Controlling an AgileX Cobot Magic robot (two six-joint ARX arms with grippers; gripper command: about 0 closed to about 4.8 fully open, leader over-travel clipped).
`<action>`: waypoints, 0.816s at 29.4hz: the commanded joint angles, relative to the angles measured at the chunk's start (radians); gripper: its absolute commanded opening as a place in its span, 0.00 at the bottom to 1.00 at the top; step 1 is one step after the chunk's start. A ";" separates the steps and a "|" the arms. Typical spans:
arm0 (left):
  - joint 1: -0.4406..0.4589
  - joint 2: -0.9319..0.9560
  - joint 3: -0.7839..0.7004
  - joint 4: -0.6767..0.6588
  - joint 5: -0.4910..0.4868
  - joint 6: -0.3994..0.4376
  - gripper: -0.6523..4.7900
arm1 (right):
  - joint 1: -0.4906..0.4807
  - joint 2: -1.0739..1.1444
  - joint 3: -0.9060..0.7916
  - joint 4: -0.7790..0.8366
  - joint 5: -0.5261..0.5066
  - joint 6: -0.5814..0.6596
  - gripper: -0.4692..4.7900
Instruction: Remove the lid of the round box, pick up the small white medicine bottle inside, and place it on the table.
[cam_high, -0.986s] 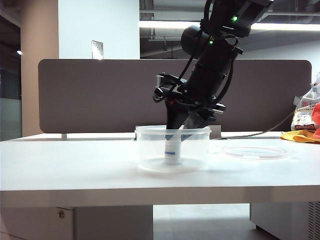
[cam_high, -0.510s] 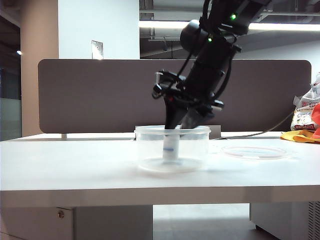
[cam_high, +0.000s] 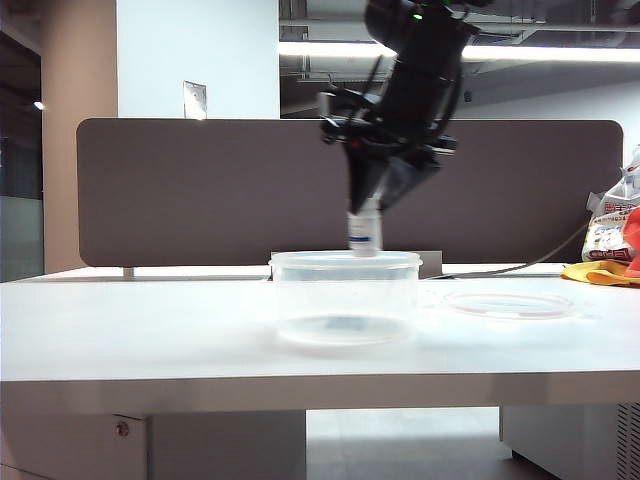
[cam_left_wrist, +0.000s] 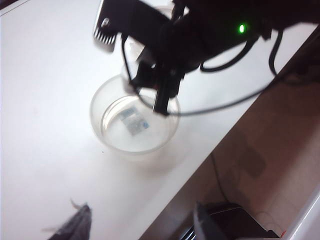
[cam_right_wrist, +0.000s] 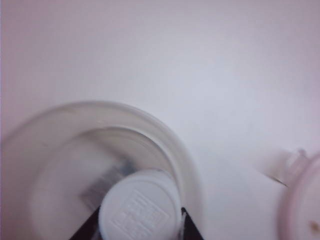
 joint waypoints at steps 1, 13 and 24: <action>0.001 -0.002 0.002 0.003 -0.002 0.005 0.61 | -0.050 -0.006 0.003 -0.032 0.011 0.001 0.36; 0.001 -0.002 0.002 0.018 -0.003 0.022 0.61 | -0.120 -0.058 0.004 -0.032 -0.068 0.026 0.36; 0.001 -0.002 0.002 0.004 -0.003 0.022 0.61 | -0.186 -0.077 0.003 -0.050 -0.023 0.023 0.36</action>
